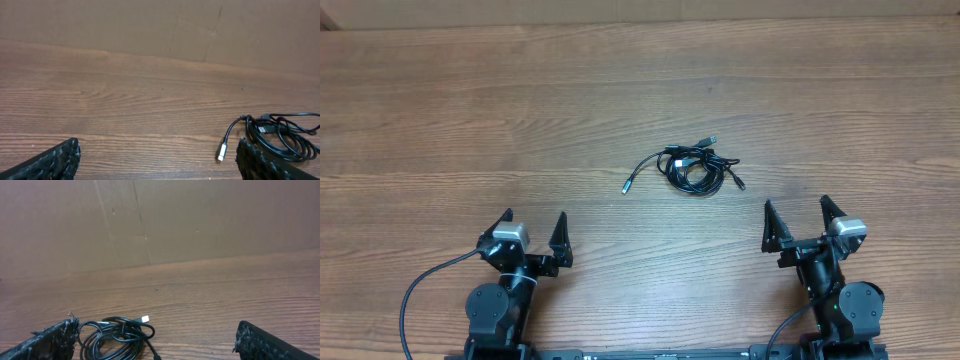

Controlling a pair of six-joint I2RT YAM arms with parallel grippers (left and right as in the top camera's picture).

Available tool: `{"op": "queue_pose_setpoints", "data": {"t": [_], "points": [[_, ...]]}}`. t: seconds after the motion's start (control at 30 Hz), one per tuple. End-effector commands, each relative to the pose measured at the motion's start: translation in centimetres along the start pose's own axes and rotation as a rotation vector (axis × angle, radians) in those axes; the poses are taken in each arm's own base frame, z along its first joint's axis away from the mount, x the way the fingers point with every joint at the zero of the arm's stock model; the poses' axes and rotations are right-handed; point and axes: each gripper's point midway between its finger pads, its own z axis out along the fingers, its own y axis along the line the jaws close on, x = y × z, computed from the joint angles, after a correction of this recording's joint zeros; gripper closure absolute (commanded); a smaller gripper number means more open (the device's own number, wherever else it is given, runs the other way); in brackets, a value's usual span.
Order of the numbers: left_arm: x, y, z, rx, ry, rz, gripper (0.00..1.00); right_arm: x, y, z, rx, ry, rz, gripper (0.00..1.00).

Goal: Untangle cables

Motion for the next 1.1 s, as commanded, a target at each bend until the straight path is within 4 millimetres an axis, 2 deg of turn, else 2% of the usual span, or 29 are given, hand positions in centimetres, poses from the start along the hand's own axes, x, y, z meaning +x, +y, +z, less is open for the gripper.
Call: {"op": "queue_pose_setpoints", "data": {"t": [0.0,0.57,0.63,0.7,0.8,0.87,0.9,0.93,0.97,1.0,1.07], "points": [[0.2,0.1,0.0,-0.007,0.006,-0.007,0.00,0.2,-0.2,0.0,0.009,-0.002,-0.004,0.00],[0.2,0.1,0.0,-0.007,0.006,-0.007,0.00,0.2,-0.2,0.0,0.011,-0.002,-0.007,0.00],[0.2,0.1,0.0,-0.007,0.006,-0.007,0.01,0.2,-1.1,0.0,0.062,-0.006,-0.015,0.00],[0.2,0.1,0.0,-0.007,0.006,-0.007,0.01,-0.9,-0.9,0.0,0.053,-0.049,-0.005,0.00],[0.2,0.1,0.0,-0.007,0.006,-0.007,0.00,-0.8,-0.8,0.0,0.047,-0.047,-0.005,0.00],[0.1,0.1,0.0,-0.005,0.001,-0.007,0.00,-0.8,1.7,-0.1,-0.100,-0.036,0.070,0.00],[0.2,0.2,0.0,-0.011,0.003,-0.007,0.01,-2.2,3.6,-0.5,-0.207,-0.079,0.111,0.00],[0.2,0.3,0.0,-0.014,0.002,-0.007,0.00,-3.1,4.6,-0.8,-0.267,-0.110,0.097,0.00],[-0.1,-0.4,0.0,0.022,-0.007,-0.073,0.00,-4.7,6.2,-1.6,-0.356,-0.170,0.070,0.00],[-0.8,-1.5,-0.1,0.085,-0.026,-0.122,0.00,-5.5,6.7,-1.9,-0.388,-0.197,0.059,0.00],[-3.9,-5.8,-1.3,0.337,-0.127,-0.110,0.00,-7.6,7.4,-2.7,-0.406,-0.227,0.047,0.00]]}}
